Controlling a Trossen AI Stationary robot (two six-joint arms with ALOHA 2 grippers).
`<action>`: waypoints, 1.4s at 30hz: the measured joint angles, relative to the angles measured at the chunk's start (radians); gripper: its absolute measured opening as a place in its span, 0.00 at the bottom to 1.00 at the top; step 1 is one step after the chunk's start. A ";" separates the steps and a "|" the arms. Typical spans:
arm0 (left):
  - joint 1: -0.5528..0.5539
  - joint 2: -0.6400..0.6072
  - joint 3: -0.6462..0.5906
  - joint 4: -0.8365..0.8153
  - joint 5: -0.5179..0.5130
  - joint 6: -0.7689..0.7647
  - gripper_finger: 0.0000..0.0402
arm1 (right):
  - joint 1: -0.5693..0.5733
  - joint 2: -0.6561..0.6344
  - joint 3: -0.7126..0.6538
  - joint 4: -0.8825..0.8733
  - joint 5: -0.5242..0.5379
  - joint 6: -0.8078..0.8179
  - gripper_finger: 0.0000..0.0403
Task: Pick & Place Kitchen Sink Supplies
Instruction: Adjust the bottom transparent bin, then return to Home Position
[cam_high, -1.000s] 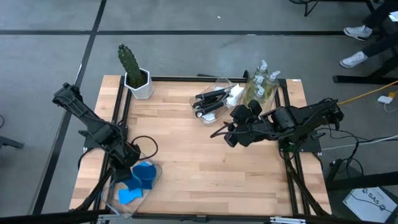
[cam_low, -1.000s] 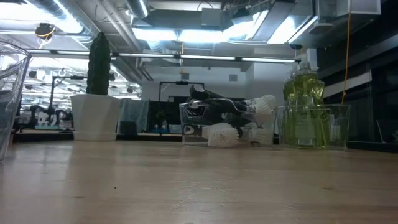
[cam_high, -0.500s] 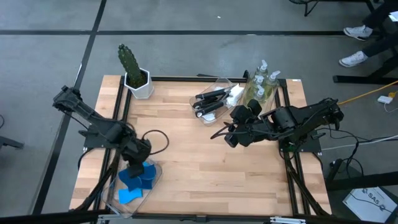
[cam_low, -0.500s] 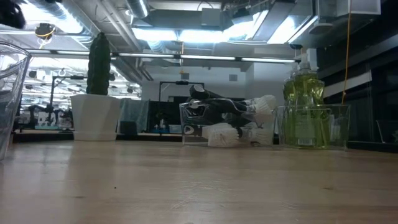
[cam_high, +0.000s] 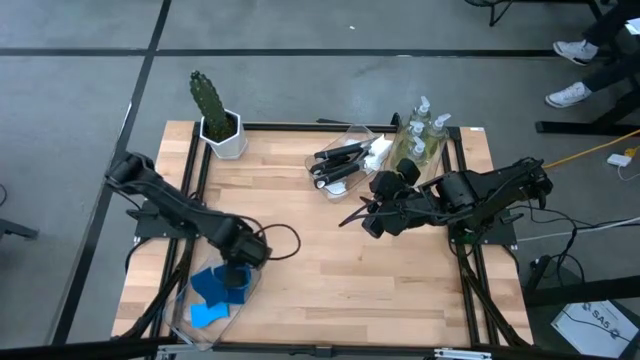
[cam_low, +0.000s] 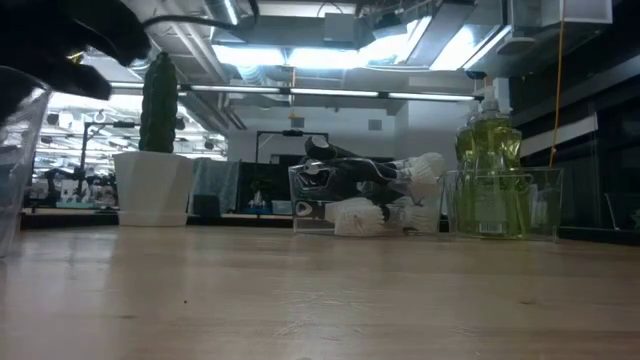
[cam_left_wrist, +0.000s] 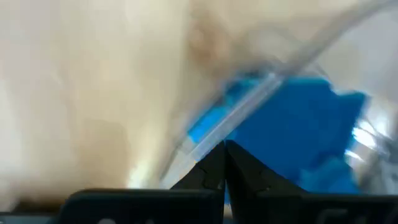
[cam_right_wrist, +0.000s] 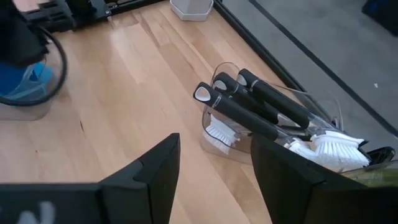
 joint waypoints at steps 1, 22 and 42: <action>0.011 0.010 0.000 0.002 -0.021 0.012 0.00 | 0.000 0.000 0.000 0.000 -0.003 0.003 0.49; 0.460 0.054 0.005 0.316 -0.534 0.343 0.00 | 0.000 0.000 0.000 0.005 -0.212 -0.072 0.49; 0.662 -0.099 0.333 0.326 -0.408 0.725 0.02 | 0.021 -0.175 -0.015 0.015 -0.269 -0.172 0.49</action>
